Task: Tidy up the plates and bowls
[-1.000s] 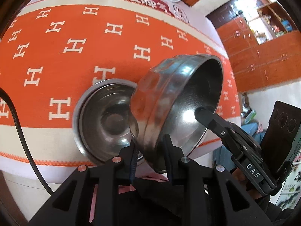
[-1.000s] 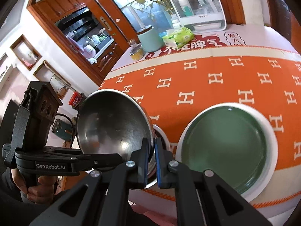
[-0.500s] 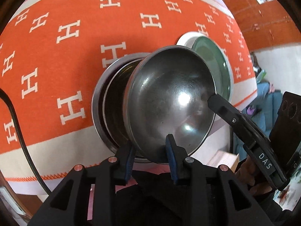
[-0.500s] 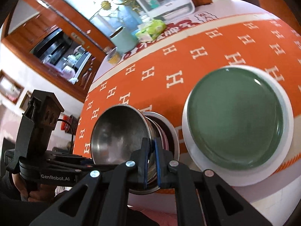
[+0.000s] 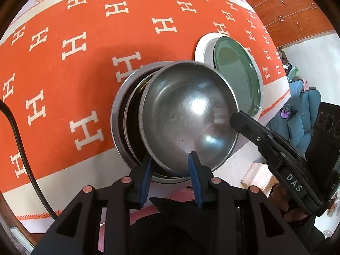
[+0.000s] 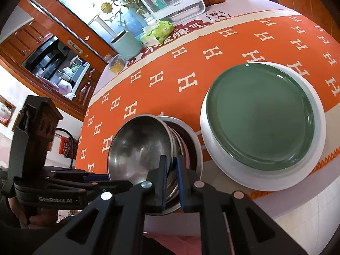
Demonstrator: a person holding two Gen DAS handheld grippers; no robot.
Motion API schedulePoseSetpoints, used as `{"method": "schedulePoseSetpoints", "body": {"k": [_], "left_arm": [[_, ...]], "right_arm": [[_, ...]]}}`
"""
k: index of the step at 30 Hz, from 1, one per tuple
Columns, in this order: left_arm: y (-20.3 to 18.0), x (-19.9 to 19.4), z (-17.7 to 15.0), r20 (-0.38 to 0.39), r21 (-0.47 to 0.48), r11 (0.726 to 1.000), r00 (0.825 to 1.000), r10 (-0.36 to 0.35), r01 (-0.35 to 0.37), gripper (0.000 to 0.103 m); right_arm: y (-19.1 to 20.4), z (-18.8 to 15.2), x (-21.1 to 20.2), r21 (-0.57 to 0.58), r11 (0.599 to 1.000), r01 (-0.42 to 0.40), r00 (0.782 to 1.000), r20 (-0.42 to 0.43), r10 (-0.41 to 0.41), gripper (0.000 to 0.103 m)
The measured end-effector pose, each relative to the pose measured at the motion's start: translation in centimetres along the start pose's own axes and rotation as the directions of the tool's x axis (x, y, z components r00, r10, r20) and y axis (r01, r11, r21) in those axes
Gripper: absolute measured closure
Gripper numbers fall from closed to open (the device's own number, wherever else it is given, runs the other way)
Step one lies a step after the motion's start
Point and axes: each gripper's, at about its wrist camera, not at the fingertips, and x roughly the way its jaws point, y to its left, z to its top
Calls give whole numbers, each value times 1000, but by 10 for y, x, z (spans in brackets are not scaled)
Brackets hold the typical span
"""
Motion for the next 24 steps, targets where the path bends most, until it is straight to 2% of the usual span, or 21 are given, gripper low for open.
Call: {"method": "schedulePoseSetpoints", "body": {"k": [12, 16, 19, 23, 24], "left_arm": [[5, -26, -6, 126, 15, 999, 992, 28, -30, 66], [5, -37, -7, 184, 39, 998, 982, 47, -55, 57], [6, -44, -9, 236, 56, 994, 969, 78, -94, 51], [11, -46, -9, 266, 49, 992, 959, 97, -114, 42], [14, -45, -9, 268, 43, 993, 959, 96, -112, 41]], "right_arm": [[7, -1, -11, -33, 998, 50, 999, 23, -50, 91], [6, -3, -13, -27, 998, 61, 998, 16, -60, 91], [4, -4, -14, -14, 998, 61, 998, 8, -60, 87], [0, -7, -14, 13, 999, 50, 999, 4, -50, 67], [-1, -9, -14, 19, 999, 47, 999, 2, -47, 65]]}}
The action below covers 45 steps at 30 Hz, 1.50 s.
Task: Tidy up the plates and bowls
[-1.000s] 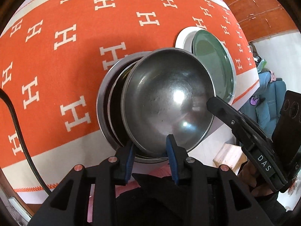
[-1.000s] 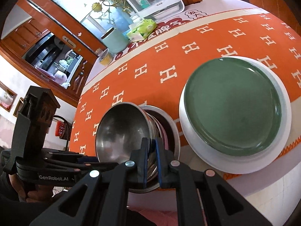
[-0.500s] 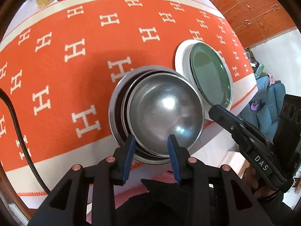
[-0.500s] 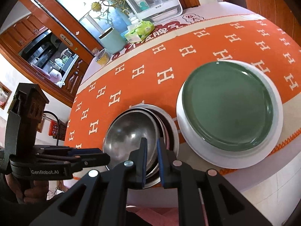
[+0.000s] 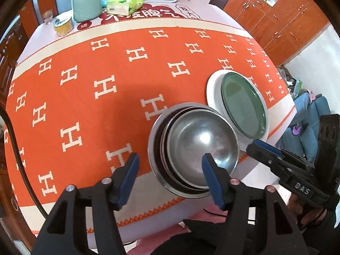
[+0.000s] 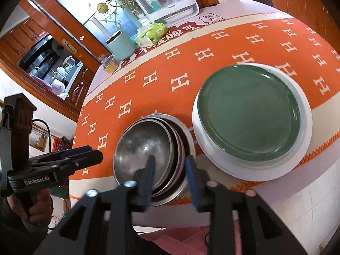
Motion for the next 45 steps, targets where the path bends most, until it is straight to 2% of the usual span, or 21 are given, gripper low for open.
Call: {"method": "schedulePoseSetpoints", "body": {"k": [7, 14, 27, 33, 40, 45], "left_arm": [[13, 16, -2, -17, -34, 999, 1000, 7, -8, 35], [24, 42, -4, -124, -78, 997, 992, -14, 4, 32], [21, 74, 2, -241, -34, 998, 969, -55, 48, 33], [20, 87, 7, -289, -11, 996, 953, -91, 91, 42], [14, 92, 12, -310, 13, 992, 943, -118, 128, 58], [13, 91, 13, -314, 24, 991, 942, -116, 130, 59]], "right_arm": [[-10, -7, 12, 67, 997, -28, 998, -58, 32, 65], [-27, -7, 26, 179, 981, -79, 990, -98, 98, 65], [-45, -4, 59, 332, 933, -141, 969, -145, 198, 63], [-52, -3, 68, 382, 909, -168, 962, -136, 235, 63], [-49, -1, 67, 369, 915, -162, 965, -132, 225, 68], [-49, -1, 67, 376, 912, -163, 965, -130, 226, 68]]}}
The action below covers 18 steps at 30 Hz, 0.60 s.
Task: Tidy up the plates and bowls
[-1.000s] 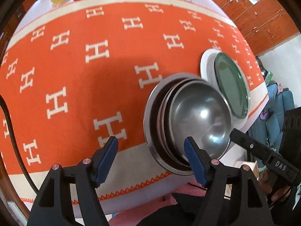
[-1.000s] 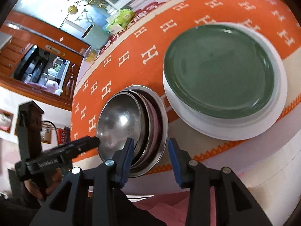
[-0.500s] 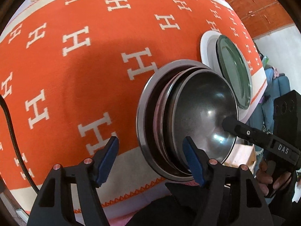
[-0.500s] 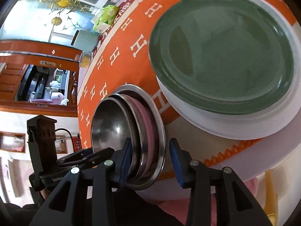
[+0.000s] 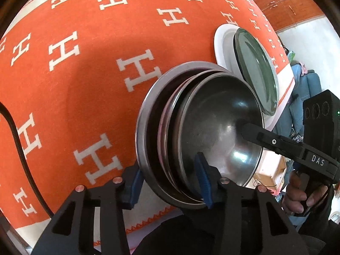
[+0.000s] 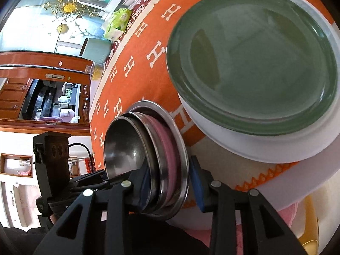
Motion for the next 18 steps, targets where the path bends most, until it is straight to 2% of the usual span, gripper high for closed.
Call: {"method": "schedulePoseSetpoints", "body": {"k": [11, 18], "left_arm": [[-3, -10, -7, 25, -2, 1000, 1000, 16, -16, 60], [-15, -37, -10, 116, 3, 1000, 993, -7, 7, 60]], "right_arm": [[10, -1, -4, -46, 999, 10, 1000, -20, -11, 70], [31, 2, -29, -156, 988, 9, 1000, 12, -7, 70]]}}
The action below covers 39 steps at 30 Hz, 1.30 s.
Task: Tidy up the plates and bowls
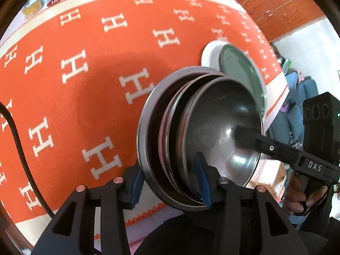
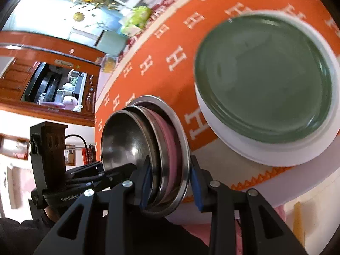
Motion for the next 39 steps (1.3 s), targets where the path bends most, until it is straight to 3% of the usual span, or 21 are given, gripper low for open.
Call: {"method": "schedulePoseSetpoints", "body": {"k": [9, 21, 29, 39], "left_arm": [[-23, -28, 3, 104, 4, 1000, 994, -30, 30, 60], [-71, -31, 15, 213, 7, 995, 972, -98, 99, 60], [-106, -18, 32, 237, 10, 993, 965, -115, 116, 60], [-141, 6, 56, 237, -30, 995, 968, -88, 97, 60]], "right_arm": [[17, 7, -36, -131, 991, 29, 998, 64, -21, 70], [-2, 26, -83, -203, 977, 63, 992, 120, -39, 70], [-25, 46, -108, -228, 970, 90, 990, 128, -62, 70], [-55, 84, -116, -260, 959, 111, 993, 66, -97, 70]]}}
